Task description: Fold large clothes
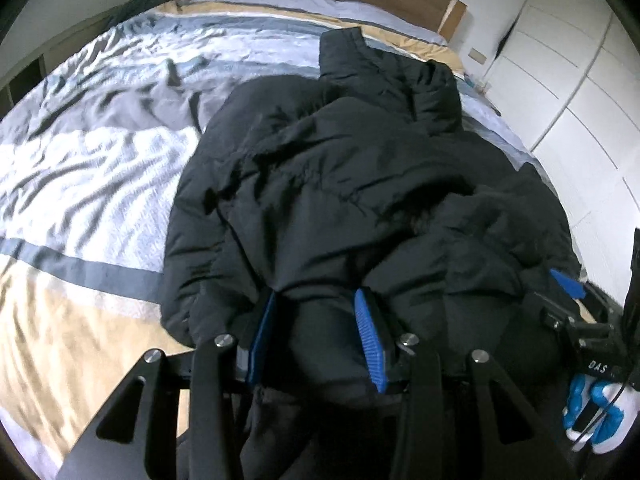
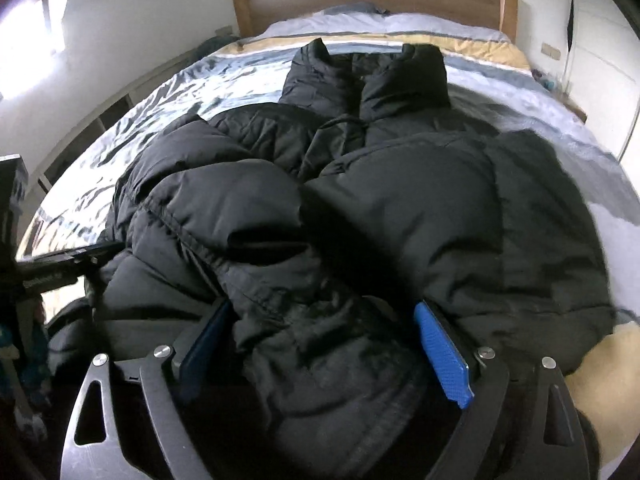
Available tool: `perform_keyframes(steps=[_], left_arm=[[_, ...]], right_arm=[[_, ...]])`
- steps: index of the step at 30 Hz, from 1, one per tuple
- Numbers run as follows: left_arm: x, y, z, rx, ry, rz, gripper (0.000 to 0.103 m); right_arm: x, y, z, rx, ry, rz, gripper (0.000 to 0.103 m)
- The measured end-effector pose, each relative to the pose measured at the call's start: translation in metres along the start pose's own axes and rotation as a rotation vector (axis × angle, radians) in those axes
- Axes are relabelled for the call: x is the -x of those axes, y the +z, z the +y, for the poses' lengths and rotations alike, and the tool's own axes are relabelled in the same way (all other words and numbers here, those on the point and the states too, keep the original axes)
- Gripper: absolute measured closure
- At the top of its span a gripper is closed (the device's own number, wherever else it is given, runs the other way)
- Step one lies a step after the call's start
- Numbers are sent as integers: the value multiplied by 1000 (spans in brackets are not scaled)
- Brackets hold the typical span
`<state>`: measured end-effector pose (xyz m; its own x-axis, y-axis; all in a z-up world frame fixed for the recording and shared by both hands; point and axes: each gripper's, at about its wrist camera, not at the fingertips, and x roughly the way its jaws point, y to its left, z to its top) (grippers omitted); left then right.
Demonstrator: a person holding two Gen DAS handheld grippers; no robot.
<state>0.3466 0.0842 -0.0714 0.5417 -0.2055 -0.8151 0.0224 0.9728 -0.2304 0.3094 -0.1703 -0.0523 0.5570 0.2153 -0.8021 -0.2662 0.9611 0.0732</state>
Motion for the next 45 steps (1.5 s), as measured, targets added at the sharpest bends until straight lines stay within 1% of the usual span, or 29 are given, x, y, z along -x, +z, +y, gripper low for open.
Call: perform_keyframes(steps=[4, 8, 10, 12, 14, 16, 20, 23, 27, 33, 35, 40, 45], left_arm=[[19, 0, -12, -9, -30, -40, 64], [24, -3, -30, -19, -65, -59, 64], [20, -6, -37, -27, -62, -48, 64], [12, -11, -41, -30, -40, -31, 64], [6, -17, -40, -12, -34, -25, 64], [5, -21, -38, 8, -40, -24, 64], [14, -26, -41, -2, -35, -15, 64], [25, -31, -45, -8, -38, -13, 64], [51, -46, -50, 21, -57, -15, 64], [97, -73, -57, 26, -45, -47, 64], [116, -86, -57, 28, -38, -66, 64], [145, -112, -52, 44, -29, -47, 64], [174, -136, -40, 86, -29, -56, 64]], right_arm=[[19, 1, -2, -5, -32, -21, 14], [40, 8, 7, 11, -19, -70, 14], [47, 10, 17, 33, -5, -90, 14], [49, 10, 27, 59, 18, -99, 14], [42, 7, 36, 82, 37, -84, 14], [32, 2, 36, 85, 32, -57, 14], [13, -10, 16, 38, 3, 6, 14], [17, -17, 1, -12, -6, 16, 14], [42, -25, -2, -10, -34, -5, 14], [91, -46, -11, -37, -44, -34, 14], [111, -56, -17, -55, -46, -51, 14], [154, -82, -36, -103, -60, -86, 14], [192, -108, -61, -170, -91, -116, 14]])
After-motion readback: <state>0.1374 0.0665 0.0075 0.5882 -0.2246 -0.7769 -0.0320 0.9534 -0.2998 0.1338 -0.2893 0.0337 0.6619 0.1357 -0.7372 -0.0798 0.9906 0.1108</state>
